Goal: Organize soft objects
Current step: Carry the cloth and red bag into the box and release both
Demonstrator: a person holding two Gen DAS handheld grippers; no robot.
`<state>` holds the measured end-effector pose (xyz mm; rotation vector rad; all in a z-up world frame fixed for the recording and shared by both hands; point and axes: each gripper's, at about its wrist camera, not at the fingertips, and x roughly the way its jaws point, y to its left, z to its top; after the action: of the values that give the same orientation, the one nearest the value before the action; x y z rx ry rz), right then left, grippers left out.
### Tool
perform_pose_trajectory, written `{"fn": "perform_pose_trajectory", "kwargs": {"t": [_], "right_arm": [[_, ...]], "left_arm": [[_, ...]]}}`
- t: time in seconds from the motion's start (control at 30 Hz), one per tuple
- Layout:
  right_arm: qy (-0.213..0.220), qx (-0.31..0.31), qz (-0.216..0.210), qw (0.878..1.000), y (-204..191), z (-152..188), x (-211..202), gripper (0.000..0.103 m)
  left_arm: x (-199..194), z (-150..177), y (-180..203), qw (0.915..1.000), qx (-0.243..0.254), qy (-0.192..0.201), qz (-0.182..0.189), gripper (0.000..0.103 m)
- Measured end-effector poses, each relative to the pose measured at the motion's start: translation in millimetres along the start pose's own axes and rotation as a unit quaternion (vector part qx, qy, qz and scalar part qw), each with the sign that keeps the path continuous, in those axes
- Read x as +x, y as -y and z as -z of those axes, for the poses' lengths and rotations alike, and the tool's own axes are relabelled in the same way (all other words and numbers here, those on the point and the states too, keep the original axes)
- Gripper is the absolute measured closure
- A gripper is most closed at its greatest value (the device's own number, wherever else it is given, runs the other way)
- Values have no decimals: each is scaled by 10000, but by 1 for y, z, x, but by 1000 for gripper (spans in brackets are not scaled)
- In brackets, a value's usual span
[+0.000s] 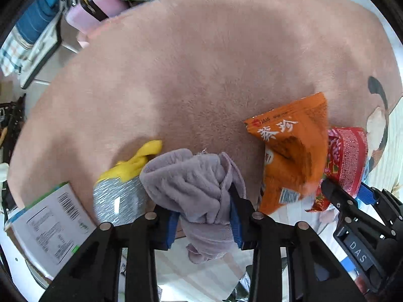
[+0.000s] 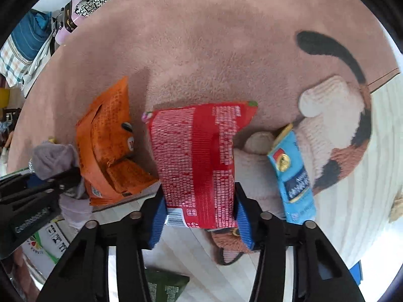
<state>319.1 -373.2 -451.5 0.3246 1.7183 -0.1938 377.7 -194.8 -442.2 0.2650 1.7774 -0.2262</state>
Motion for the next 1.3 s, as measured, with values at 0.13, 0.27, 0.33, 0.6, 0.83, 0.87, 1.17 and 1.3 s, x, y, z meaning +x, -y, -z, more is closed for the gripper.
{"fn": "perform_pose_trajectory", "kwargs": {"t": [0.13,0.27,0.33,0.6,0.83,0.87,1.17,1.3], "right_arm": [[123,29,-176,9998,1,21,-21,56],[358,-116,-404,9985,-8,51,-56,56],[511,-301,-559,9967,-17,71,-78,56],[882,-1287,-1216,9802,-130,139,-150,56],[689,-2175,-1218,9660,-266,201,-136,56],[618,-2241,-1143,9659,-282,206,-130,56],[13,-2369,-465,9704,-357,231,-44,56],[-137,-2338,-234,9719,-364,231,-15,56]], "left_arm": [[-26,28,-13,9995,-78,241,205,71],[-68,65,-40,9963,-245,610,556,71],[-93,83,-55,9937,-331,844,663,71],[-165,184,-153,9795,-1058,1521,787,71],[-147,238,-279,9701,-1965,1329,508,71],[-138,240,-300,9691,-2078,1237,489,71],[-57,209,-379,9667,-2418,606,575,71],[-33,194,-387,9698,-2345,385,555,71]]}}
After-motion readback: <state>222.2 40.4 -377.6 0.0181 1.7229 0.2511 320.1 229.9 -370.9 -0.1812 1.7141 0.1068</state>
